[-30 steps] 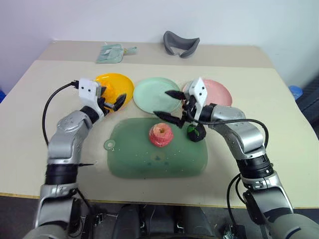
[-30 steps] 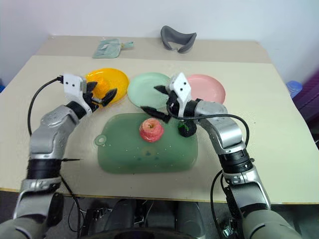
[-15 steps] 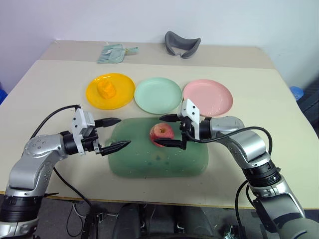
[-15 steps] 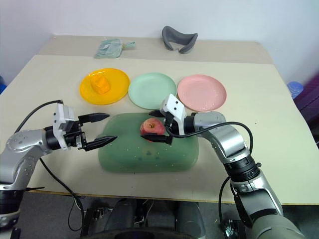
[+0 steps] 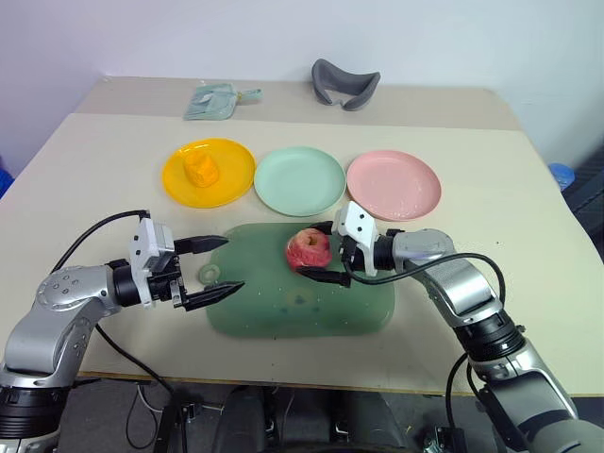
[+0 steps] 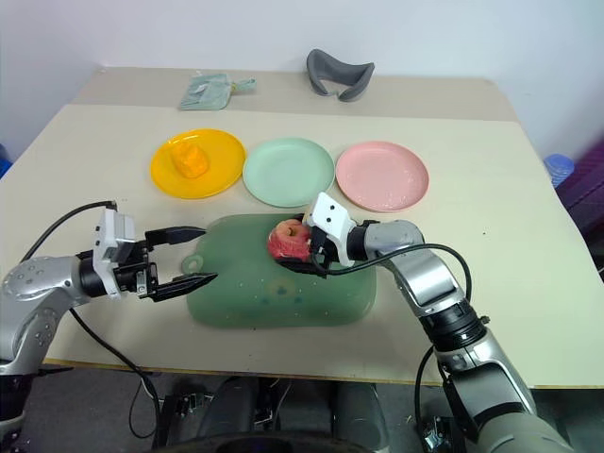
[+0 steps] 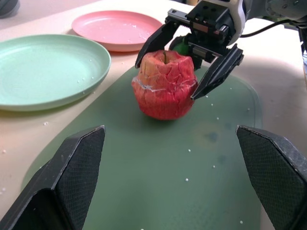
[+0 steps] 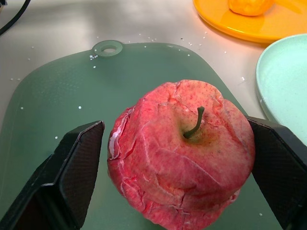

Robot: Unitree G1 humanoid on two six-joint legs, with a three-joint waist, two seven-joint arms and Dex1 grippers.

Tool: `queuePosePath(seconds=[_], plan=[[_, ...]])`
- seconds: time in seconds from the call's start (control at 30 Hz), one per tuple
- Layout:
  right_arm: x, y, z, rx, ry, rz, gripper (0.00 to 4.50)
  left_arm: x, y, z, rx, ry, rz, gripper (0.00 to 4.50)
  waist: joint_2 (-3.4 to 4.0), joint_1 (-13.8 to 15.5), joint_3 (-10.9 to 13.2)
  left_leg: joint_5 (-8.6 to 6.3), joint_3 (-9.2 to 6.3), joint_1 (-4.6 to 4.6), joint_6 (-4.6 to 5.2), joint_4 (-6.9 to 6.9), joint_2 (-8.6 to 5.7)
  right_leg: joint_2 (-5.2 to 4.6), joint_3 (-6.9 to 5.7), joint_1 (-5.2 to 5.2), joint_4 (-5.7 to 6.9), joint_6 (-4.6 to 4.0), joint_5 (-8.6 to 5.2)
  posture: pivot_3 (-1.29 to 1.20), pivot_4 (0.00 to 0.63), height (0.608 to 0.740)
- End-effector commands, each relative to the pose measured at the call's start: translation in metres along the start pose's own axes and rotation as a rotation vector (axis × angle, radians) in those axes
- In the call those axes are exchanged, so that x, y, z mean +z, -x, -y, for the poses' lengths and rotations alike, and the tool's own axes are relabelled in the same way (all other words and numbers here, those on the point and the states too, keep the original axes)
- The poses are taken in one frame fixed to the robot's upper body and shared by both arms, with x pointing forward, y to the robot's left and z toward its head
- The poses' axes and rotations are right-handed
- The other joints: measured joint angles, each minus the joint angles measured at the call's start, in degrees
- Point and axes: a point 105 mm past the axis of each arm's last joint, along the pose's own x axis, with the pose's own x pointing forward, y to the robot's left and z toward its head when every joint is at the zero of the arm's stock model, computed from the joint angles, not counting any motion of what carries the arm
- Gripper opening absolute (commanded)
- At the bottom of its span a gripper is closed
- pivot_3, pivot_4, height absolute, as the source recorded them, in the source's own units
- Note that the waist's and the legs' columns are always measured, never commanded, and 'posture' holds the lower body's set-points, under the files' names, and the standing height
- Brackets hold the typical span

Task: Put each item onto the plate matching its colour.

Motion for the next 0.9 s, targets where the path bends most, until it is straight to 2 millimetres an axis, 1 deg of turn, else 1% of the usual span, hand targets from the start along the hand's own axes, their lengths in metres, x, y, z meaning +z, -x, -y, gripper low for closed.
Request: queuePosePath(seconds=[0.03, 0.1, 0.13, 0.2, 0.27, 0.33, 0.4, 0.47, 0.53, 0.63, 0.73, 0.83, 0.9], plan=[[0.005, -0.001, -0.002, -0.002, 0.027, 0.024, 3.28, 0.010, -0.001, 0.002, 0.006, -0.051, 0.021, 4.50, 0.00, 0.0, 0.0, 0.00, 0.00, 0.00, 0.00, 0.00, 0.00, 0.00, 0.00, 0.00, 0.00, 0.00, 0.00, 0.00, 0.150, 0.740], [0.011, -0.001, 0.003, -0.027, 0.069, 0.045, 2.47, 0.011, -0.002, 0.001, 0.014, -0.053, 0.024, 4.50, 0.00, 0.0, 0.0, 0.00, 0.00, 0.00, 0.00, 0.00, 0.00, 0.00, 0.00, 0.00, 0.00, 0.00, 0.00, 0.00, 0.150, 0.740], [0.018, 0.001, 0.007, -0.049, 0.079, 0.068, 2.32, 0.011, -0.002, 0.001, 0.018, -0.054, 0.025, 4.50, 0.00, 0.1, 0.0, 0.00, 0.00, 0.00, 0.00, 0.00, 0.00, 0.00, 0.00, 0.00, 0.00, 0.00, 0.00, 0.00, 0.150, 0.740], [0.034, 0.004, 0.016, -0.086, 0.091, 0.118, 2.32, 0.012, -0.002, -0.001, 0.028, -0.056, 0.028, 4.50, 0.01, 0.0, 0.0, 0.00, -0.01, 0.00, 0.00, 0.00, 0.00, 0.00, 0.00, 0.00, 0.00, 0.00, 0.00, 0.00, 0.150, 0.740], [0.055, 0.012, 0.035, -0.166, 0.111, 0.183, 2.32, 0.014, -0.004, -0.003, 0.043, -0.050, 0.039, 4.50, 0.03, 0.0, 0.0, 0.00, -0.01, 0.00, 0.00, 0.00, 0.00, 0.00, 0.00, -0.01, 0.01, 0.00, 0.00, 0.00, 0.150, 0.740], [0.071, 0.025, 0.059, -0.250, 0.131, 0.218, 2.32, 0.016, -0.006, -0.004, 0.056, -0.044, 0.054, 4.50, 0.05, 0.0, 0.0, 0.00, 0.00, 0.00, 0.00, 0.01, 0.00, 0.00, 0.02, -0.02, 0.01, 0.00, 0.00, 0.00, 0.150, 0.740], [0.078, 0.040, 0.089, -0.362, 0.142, 0.229, 2.32, 0.017, -0.008, -0.005, 0.064, -0.041, 0.063, 4.50, 0.06, 0.1, 0.0, 0.00, 0.00, 0.00, 0.00, 0.01, 0.00, 0.00, 0.02, -0.02, 0.01, 0.00, 0.00, 0.00, 0.150, 0.740], [0.075, 0.057, 0.118, -0.472, 0.148, 0.207, 2.32, 0.017, -0.010, -0.006, 0.070, -0.041, 0.068, 4.50, 0.06, 0.2, 0.0, 0.00, 0.03, 0.00, 0.00, 0.01, -0.01, 0.00, 0.01, 0.00, 0.01, 0.00, 0.00, 0.00, 0.150, 0.740], [0.066, 0.072, 0.145, -0.573, 0.117, 0.184, 2.32, 0.016, -0.012, -0.006, 0.074, -0.041, 0.071, 4.50, 0.05, 0.2, 0.0, 0.00, 0.10, 0.00, 0.01, 0.02, -0.02, -0.01, 0.01, 0.03, -0.02, 0.00, 0.00, 0.00, 0.150, 0.740], [0.043, 0.086, 0.171, -0.662, 0.079, 0.105, 2.32, 0.014, -0.015, -0.006, 0.079, -0.041, 0.075, 4.50, 0.07, -0.1, 0.0, -0.01, 0.13, 0.01, 0.02, 0.00, -0.02, 0.00, 0.01, 0.02, -0.02, 0.00, 0.00, 0.00, 0.150, 0.740], [0.027, 0.090, 0.181, -0.680, 0.029, 0.071, 2.32, 0.013, -0.016, -0.007, 0.086, -0.042, 0.079, 4.50, 0.21, -0.4, 0.1, 0.00, 0.17, 0.01, 0.01, -0.01, -0.01, 0.01, 0.02, -0.01, -0.01, 0.00, 0.00, 0.00, 0.150, 0.740], [0.017, 0.090, 0.185, -0.686, -0.013, 0.061, 2.32, 0.012, -0.016, -0.007, 0.093, -0.042, 0.082, 4.50, 0.41, -1.1, 0.2, 0.00, 0.21, 0.01, 0.01, -0.03, 0.00, 0.00, 0.05, -0.04, 0.00, 0.00, 0.00, 0.00, 0.150, 0.740], [0.009, 0.089, 0.186, -0.690, -0.042, 0.053, 3.34, 0.010, -0.016, -0.006, 0.095, -0.040, 0.083, 4.50, 0.44, -1.6, 0.3, 0.01, 0.20, 0.01, 0.00, -0.06, 0.01, 0.01, 0.06, -0.05, 0.01, 0.00, 0.00, 0.00, 0.150, 0.740]])
